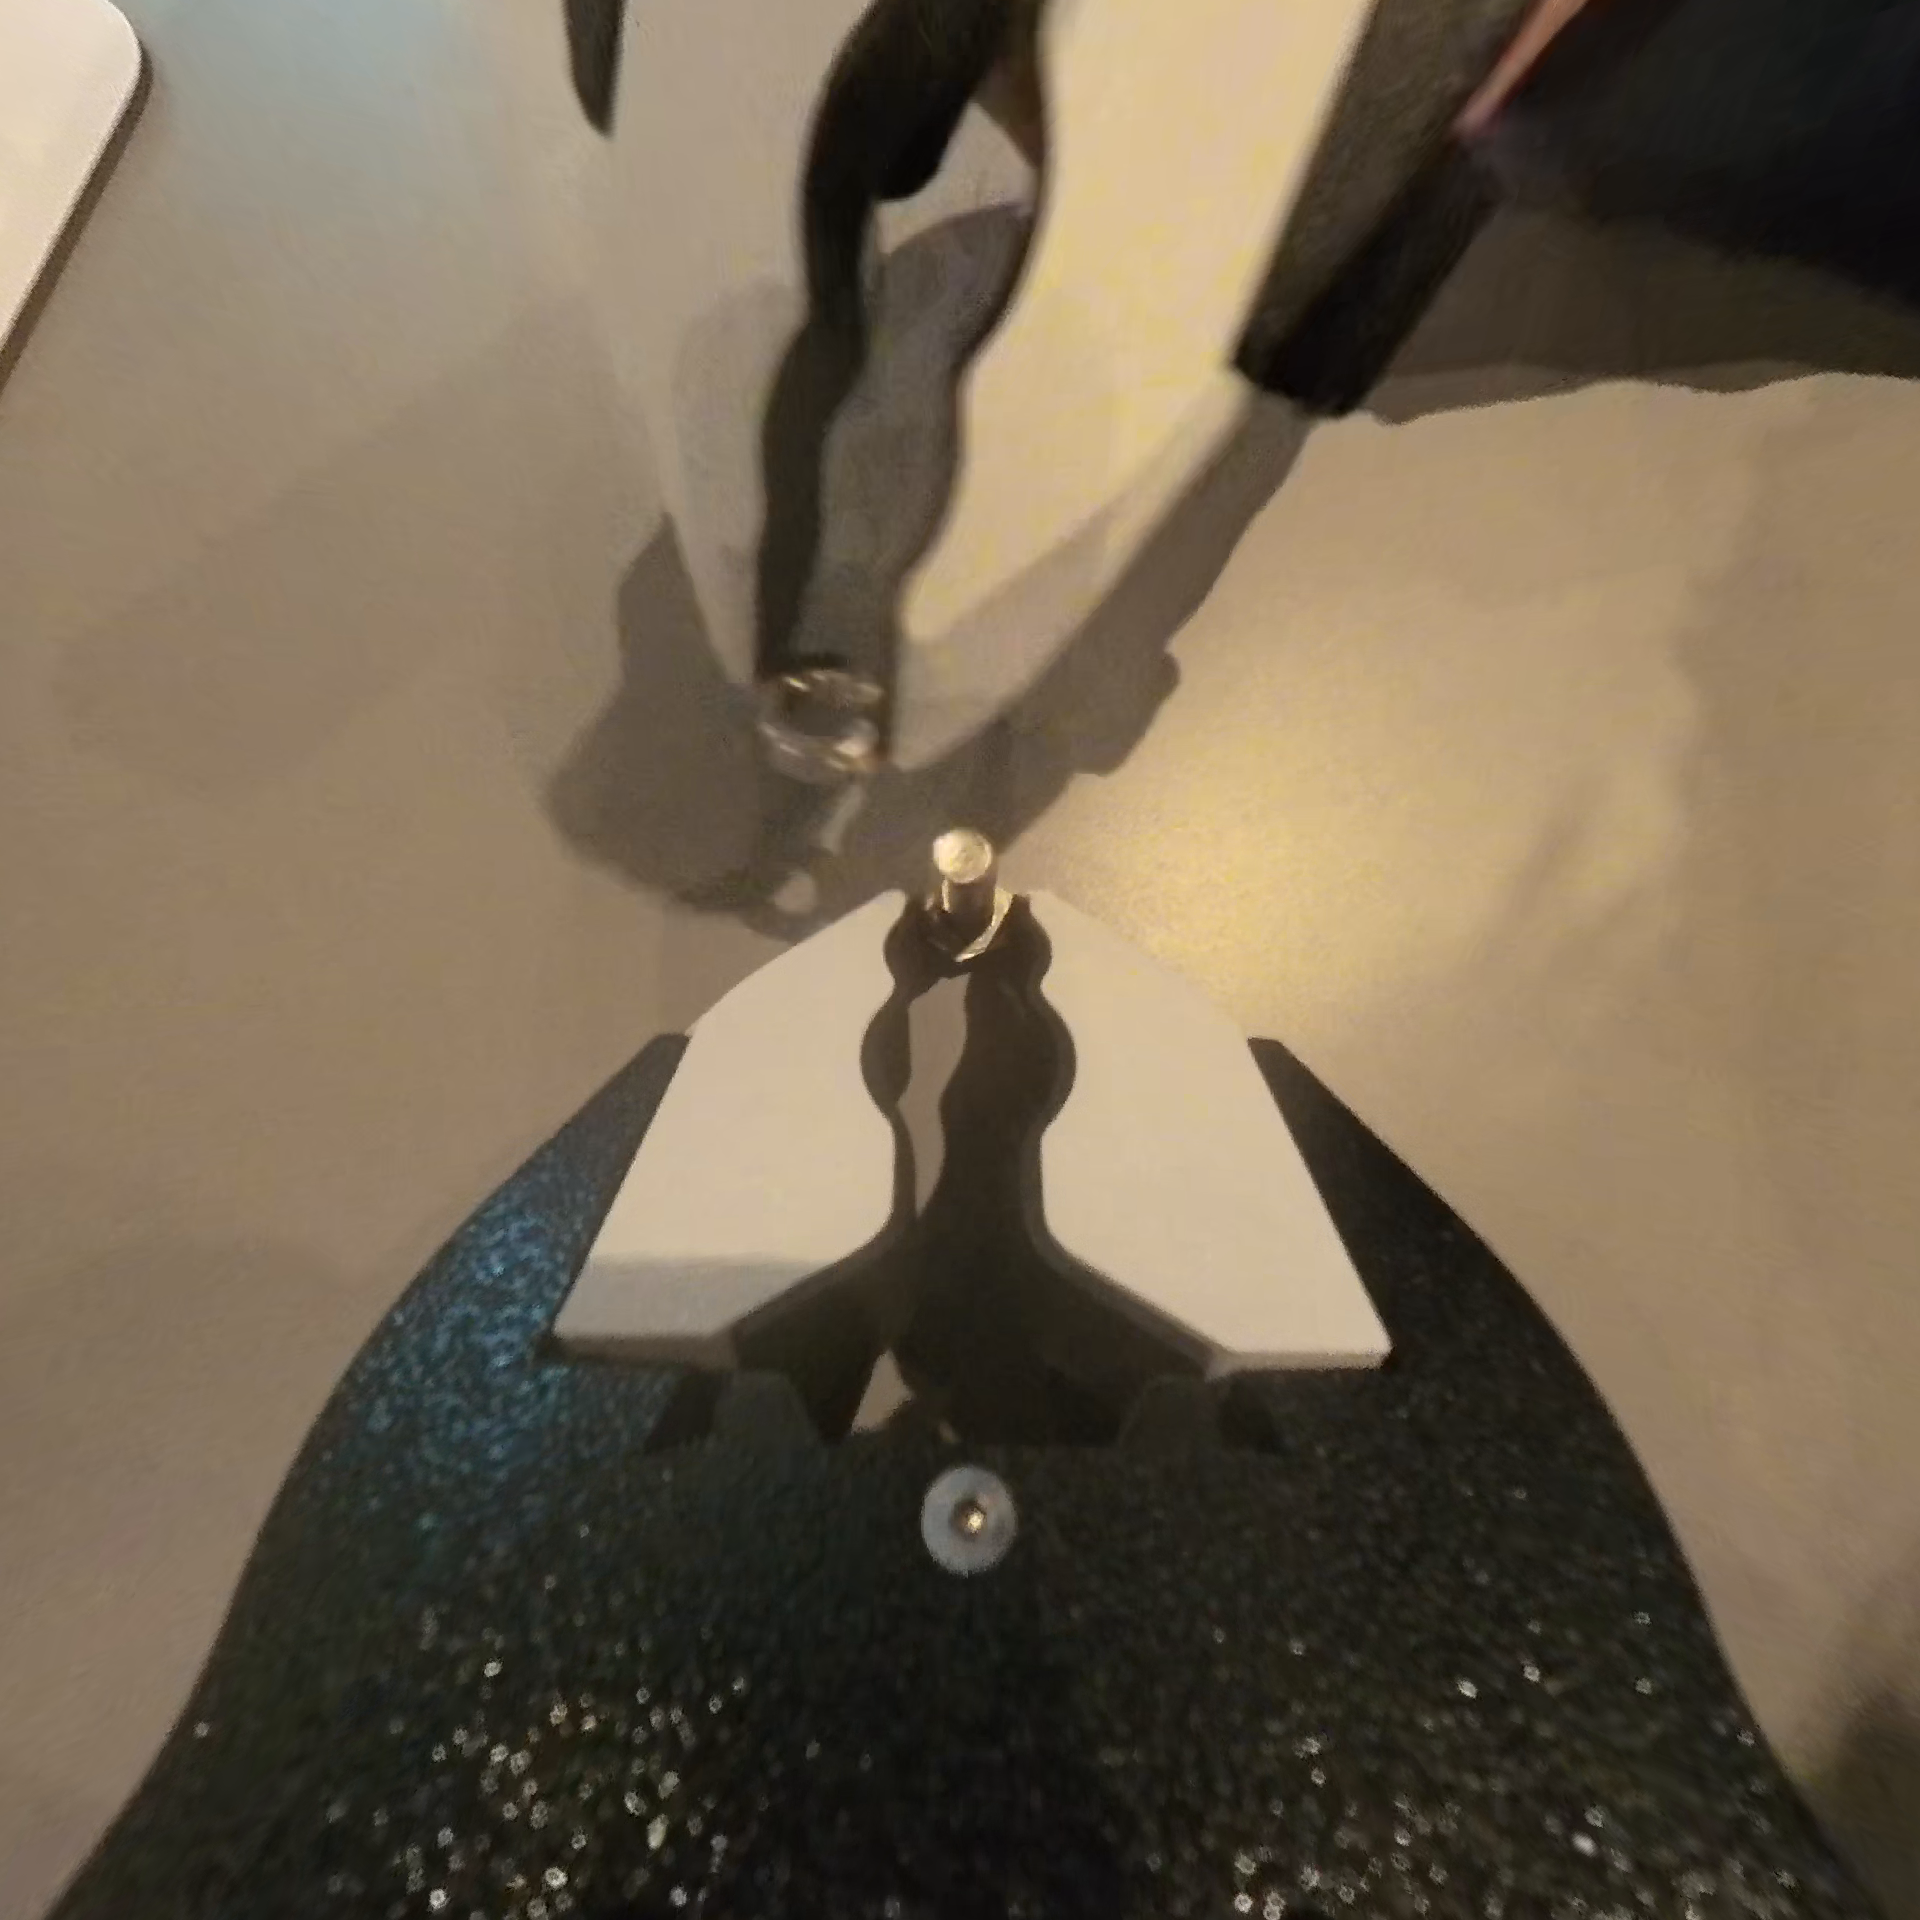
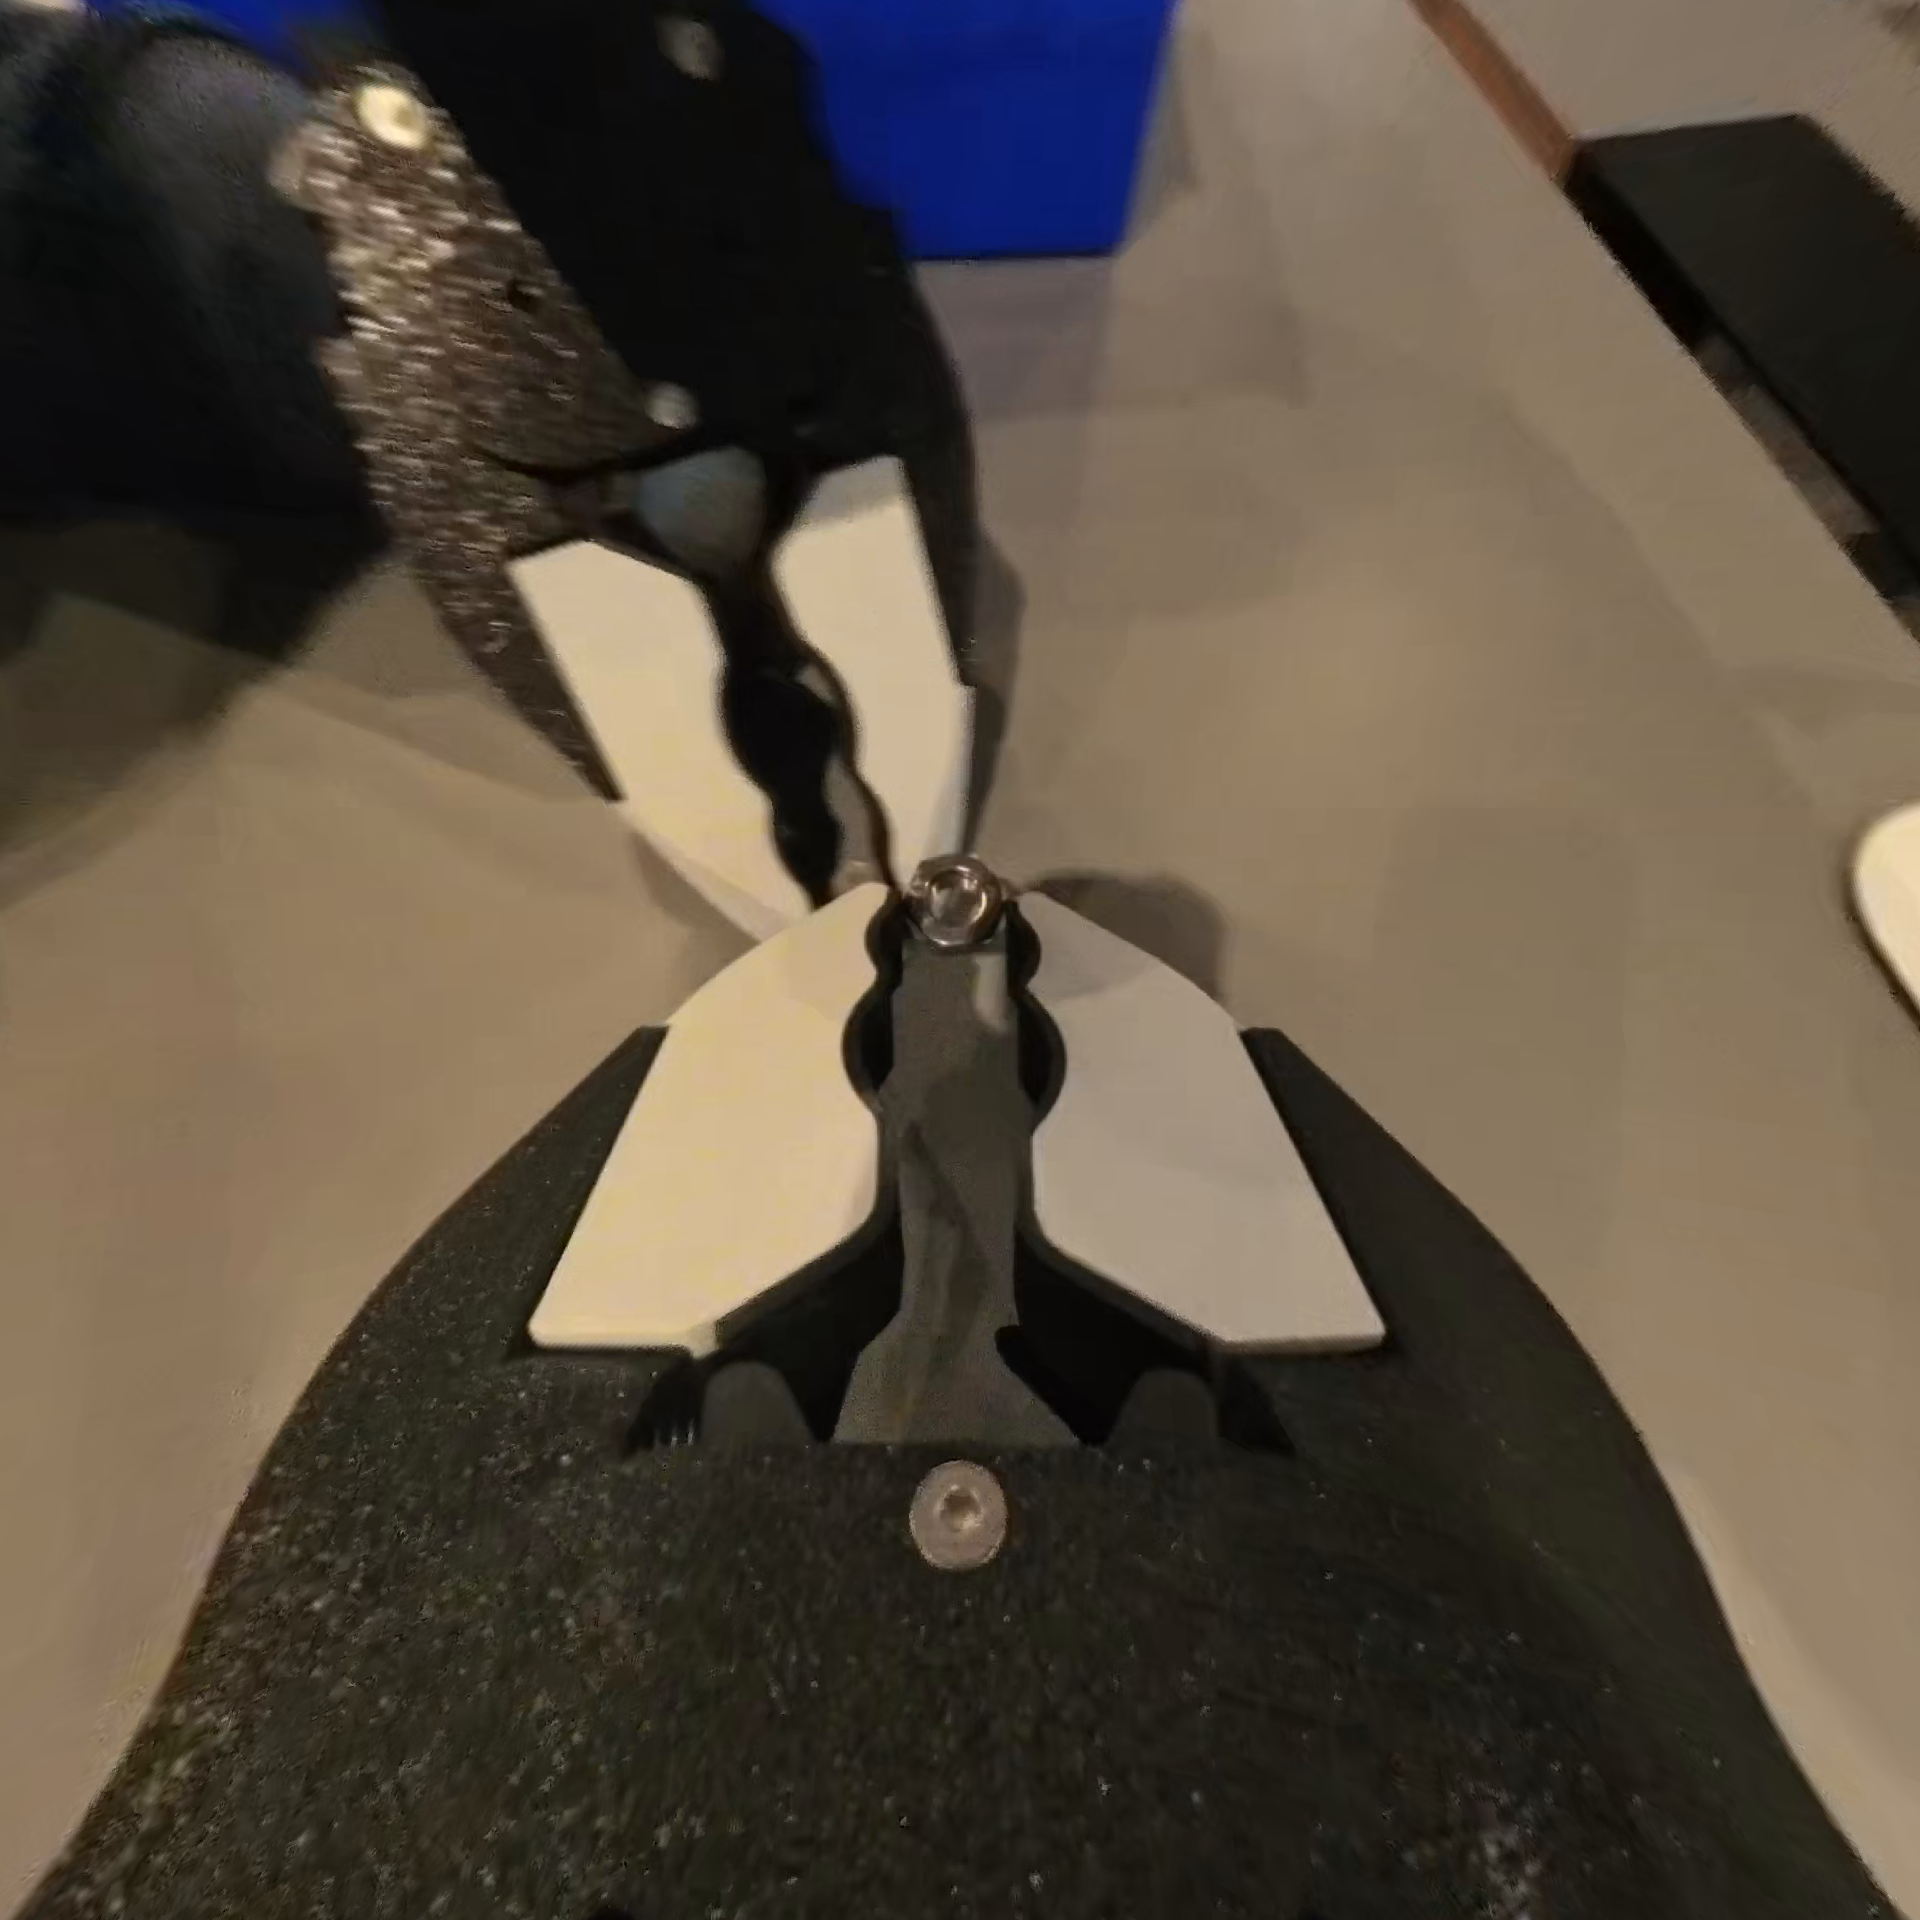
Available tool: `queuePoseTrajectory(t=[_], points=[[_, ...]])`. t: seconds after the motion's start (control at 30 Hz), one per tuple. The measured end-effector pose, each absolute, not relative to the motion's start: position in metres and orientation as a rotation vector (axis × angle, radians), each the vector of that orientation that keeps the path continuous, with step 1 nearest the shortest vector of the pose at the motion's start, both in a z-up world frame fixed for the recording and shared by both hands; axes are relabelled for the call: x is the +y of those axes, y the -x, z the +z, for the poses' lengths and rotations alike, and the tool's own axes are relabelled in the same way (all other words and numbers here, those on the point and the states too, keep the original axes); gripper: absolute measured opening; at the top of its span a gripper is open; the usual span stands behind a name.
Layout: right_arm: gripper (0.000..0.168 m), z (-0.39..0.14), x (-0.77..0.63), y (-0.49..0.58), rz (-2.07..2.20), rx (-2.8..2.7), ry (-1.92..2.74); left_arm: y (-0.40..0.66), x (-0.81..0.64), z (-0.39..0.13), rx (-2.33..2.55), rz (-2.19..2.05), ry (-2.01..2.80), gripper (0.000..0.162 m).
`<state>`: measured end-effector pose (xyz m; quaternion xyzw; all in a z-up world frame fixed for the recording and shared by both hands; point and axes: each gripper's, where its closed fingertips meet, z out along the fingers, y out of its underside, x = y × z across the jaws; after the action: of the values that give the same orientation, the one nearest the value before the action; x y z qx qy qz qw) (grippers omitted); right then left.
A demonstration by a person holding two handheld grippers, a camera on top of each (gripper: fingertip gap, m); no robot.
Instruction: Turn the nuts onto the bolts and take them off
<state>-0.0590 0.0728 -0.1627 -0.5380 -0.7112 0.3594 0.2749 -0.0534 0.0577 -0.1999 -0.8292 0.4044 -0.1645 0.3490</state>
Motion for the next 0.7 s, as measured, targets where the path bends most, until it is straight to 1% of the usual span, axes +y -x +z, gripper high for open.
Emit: queuePoseTrajectory(t=[0.03, 0.37, 0.7], points=[[0.019, -0.162, 0.067, 0.059, 0.964, -1.943, 1.438, 0.053, 0.058, -0.2, 1.048, -0.426, 2.149, 0.016], [0.019, -0.164, 0.056, 0.059, 0.76, -2.058, 1.43, 0.054, 0.058, -0.2, 1.046, -0.425, 2.152, 0.016], [0.018, -0.168, 0.053, 0.06, 0.733, -2.082, 1.462, 0.054, 0.058, -0.2, 1.046, -0.425, 2.152, 0.016]])
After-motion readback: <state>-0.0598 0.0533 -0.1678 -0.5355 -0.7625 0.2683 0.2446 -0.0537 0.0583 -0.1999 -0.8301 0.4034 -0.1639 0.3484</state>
